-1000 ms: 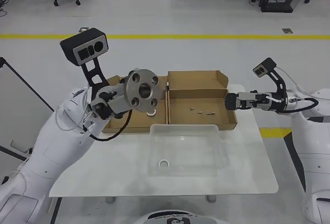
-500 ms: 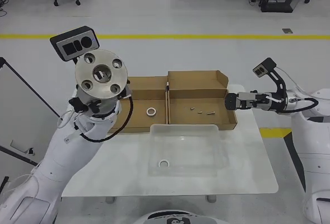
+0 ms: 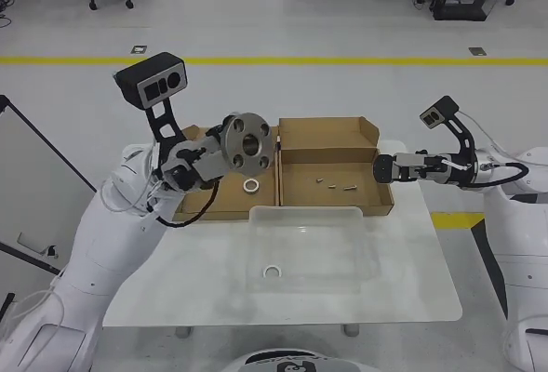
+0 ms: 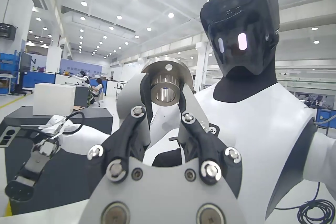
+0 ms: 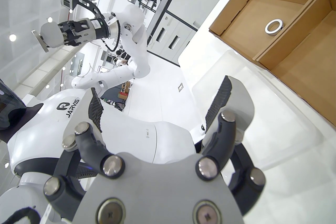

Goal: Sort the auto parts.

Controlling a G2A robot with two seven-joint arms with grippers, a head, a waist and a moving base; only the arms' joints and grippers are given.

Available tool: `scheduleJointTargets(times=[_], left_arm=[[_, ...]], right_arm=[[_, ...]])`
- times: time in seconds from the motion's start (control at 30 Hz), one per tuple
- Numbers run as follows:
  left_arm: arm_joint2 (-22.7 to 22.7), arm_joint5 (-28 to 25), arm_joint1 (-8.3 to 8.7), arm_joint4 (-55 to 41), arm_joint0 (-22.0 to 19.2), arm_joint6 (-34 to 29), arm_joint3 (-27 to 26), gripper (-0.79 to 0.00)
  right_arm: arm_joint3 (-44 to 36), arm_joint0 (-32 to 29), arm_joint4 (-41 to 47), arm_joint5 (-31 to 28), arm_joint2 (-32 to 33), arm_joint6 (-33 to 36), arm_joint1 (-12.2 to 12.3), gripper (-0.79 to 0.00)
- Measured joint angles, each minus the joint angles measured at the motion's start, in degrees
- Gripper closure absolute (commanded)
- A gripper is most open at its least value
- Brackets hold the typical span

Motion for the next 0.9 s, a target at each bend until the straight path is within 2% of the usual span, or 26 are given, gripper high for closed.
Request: scheduleJointTargets(times=[0.13,0.37,0.57,0.73,0.9], left_arm=[[0.0,-0.6,-0.06,-0.8,0.4,0.6,-1.0,0.000],[1.9,-3.2,-0.89,-10.1,0.2,3.2,-5.0,0.000],[0.9,-3.1,-2.84,-22.1,0.7,3.1,-8.4,0.000],[0.2,-3.0,-4.05,-20.7,1.0,3.0,-7.9,0.000],[-1.2,0.0,-3.94,-12.7,1.1,0.0,-4.7,0.000]], right_arm=[[0.0,0.0,0.0,0.0,0.0,0.0,0.0,-0.785],[0.0,0.0,0.0,0.0,0.0,0.0,0.0,-0.785],[0.0,0.0,0.0,0.0,0.0,0.0,0.0,-0.785],[0.0,0.0,0.0,0.0,0.0,0.0,0.0,-0.785],[0.0,0.0,0.0,0.0,0.0,0.0,0.0,-0.785]])
